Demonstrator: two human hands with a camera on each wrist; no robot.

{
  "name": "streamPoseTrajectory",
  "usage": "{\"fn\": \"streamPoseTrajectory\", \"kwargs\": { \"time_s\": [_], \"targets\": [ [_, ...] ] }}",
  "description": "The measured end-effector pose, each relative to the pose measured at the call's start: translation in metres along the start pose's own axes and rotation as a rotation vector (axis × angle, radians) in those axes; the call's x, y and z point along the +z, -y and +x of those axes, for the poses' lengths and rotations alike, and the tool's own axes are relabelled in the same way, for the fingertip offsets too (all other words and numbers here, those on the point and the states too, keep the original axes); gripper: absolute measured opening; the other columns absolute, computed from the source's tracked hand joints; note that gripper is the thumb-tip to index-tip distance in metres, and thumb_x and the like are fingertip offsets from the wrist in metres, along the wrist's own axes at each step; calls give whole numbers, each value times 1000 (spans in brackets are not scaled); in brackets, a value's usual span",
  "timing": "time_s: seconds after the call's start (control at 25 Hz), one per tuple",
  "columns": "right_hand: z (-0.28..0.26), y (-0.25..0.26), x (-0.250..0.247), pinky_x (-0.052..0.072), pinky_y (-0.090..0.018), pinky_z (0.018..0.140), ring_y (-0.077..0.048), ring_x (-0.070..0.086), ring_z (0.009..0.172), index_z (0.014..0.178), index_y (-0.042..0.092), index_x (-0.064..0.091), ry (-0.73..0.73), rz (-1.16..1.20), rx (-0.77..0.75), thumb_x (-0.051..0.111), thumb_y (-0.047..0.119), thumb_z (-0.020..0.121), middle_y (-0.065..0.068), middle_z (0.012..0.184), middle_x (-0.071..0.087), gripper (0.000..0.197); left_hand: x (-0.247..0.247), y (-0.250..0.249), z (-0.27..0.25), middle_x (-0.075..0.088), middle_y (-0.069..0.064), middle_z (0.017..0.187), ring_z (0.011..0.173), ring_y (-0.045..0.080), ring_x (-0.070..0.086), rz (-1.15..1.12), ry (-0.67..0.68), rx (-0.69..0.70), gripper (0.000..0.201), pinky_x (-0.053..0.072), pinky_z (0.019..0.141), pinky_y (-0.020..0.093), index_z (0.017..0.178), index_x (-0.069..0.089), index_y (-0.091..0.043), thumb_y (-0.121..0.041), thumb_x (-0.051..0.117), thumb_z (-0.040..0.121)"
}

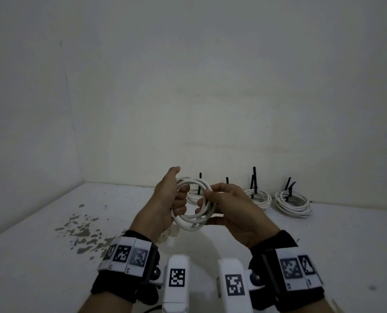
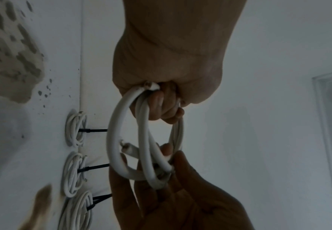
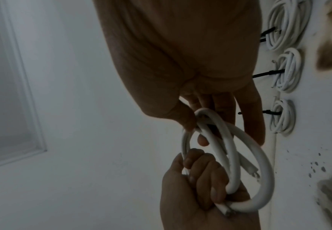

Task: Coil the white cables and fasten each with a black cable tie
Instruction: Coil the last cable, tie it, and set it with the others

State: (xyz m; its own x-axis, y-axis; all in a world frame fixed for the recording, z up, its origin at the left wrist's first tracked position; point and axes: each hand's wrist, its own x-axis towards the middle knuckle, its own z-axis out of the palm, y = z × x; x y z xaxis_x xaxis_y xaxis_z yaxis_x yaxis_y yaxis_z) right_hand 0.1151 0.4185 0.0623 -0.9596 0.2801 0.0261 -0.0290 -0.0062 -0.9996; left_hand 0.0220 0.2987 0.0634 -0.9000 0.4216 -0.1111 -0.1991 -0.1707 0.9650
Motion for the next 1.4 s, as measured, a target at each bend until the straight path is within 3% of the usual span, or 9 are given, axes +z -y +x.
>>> {"fn": "streamPoseTrajectory", "kwargs": {
  "time_s": [0.28, 0.4, 0.52, 0.6, 0.76, 0.88, 1.2, 1.32, 1.4],
  "targets": [
    [1, -1, 0, 58, -43, 77, -20, 63, 69, 106, -3, 59, 18, -163, -94, 52, 21, 102, -9, 74, 64, 26, 4, -1, 1, 21, -5, 42, 30, 9, 13, -125, 9, 5, 55, 14, 33, 15, 49, 39, -14, -43, 43, 95],
    [-4, -3, 4, 53, -41, 75, -24, 57, 81, 111, 0, 59, 103, -278, -151, 64, 27, 96, -17, 85, 61, 32, 2, -1, 3, 22, -5, 41, 30, 10, 13, -208, -25, 60, 46, 14, 34, 16, 51, 37, -16, -31, 44, 93],
    [-7, -3, 2, 62, -45, 79, -26, 66, 82, 117, 8, 63, 174, -265, -103, 70, 17, 92, -18, 95, 66, 27, -6, -7, 4, 21, -6, 39, 29, 8, 13, -329, 5, 88, 41, 13, 34, 16, 51, 35, -19, -25, 47, 90],
    [-8, 0, 1, 63, -47, 69, -27, 65, 68, 118, 9, 63, 184, -221, -81, 66, 13, 94, -17, 83, 65, 24, -10, -9, 4, 20, -7, 38, 28, 8, 13, -373, 34, 64, 46, 12, 35, 17, 49, 35, -20, -28, 48, 92],
    [-14, 8, -9, 56, -37, 53, -26, 60, 55, 127, 14, 57, 195, -207, -118, 59, 8, 98, -12, 67, 61, 30, -15, -9, 6, 18, -7, 37, 27, 8, 14, -440, 29, 10, 51, 14, 33, 17, 47, 31, -22, -32, 57, 90],
    [-14, 15, -21, 45, -30, 46, -22, 50, 47, 117, 13, 66, 143, -186, -113, 55, 4, 97, -9, 59, 55, 25, -25, -12, 7, 17, -8, 35, 26, 8, 13, -444, -10, -15, 53, 13, 34, 16, 47, 29, -23, -31, 62, 88],
    [-11, 25, -34, 42, -31, 47, -21, 50, 44, 102, 3, 72, -22, -120, -107, 53, 0, 96, -12, 58, 56, 20, -30, -9, 10, 19, -7, 42, 30, 8, 14, -140, -4, 40, 45, 17, 32, 18, 62, 43, -14, -42, 61, 92],
    [-19, 29, -36, 46, -32, 48, -25, 56, 51, 108, 10, 69, 32, -179, -74, 53, 6, 97, -13, 62, 62, 20, -31, -11, 2, 18, -5, 50, 36, 9, 16, -5, 19, 103, 48, 18, 36, 21, 69, 53, -10, -54, 61, 88],
    [-26, 30, -34, 52, -34, 55, -24, 66, 68, 110, 21, 67, 113, -372, -49, 53, 24, 101, -8, 81, 71, 16, -31, -14, -2, 16, -4, 53, 39, 9, 15, 36, 59, 119, 50, 18, 37, 21, 69, 55, -11, -57, 61, 85]
  ]
}}
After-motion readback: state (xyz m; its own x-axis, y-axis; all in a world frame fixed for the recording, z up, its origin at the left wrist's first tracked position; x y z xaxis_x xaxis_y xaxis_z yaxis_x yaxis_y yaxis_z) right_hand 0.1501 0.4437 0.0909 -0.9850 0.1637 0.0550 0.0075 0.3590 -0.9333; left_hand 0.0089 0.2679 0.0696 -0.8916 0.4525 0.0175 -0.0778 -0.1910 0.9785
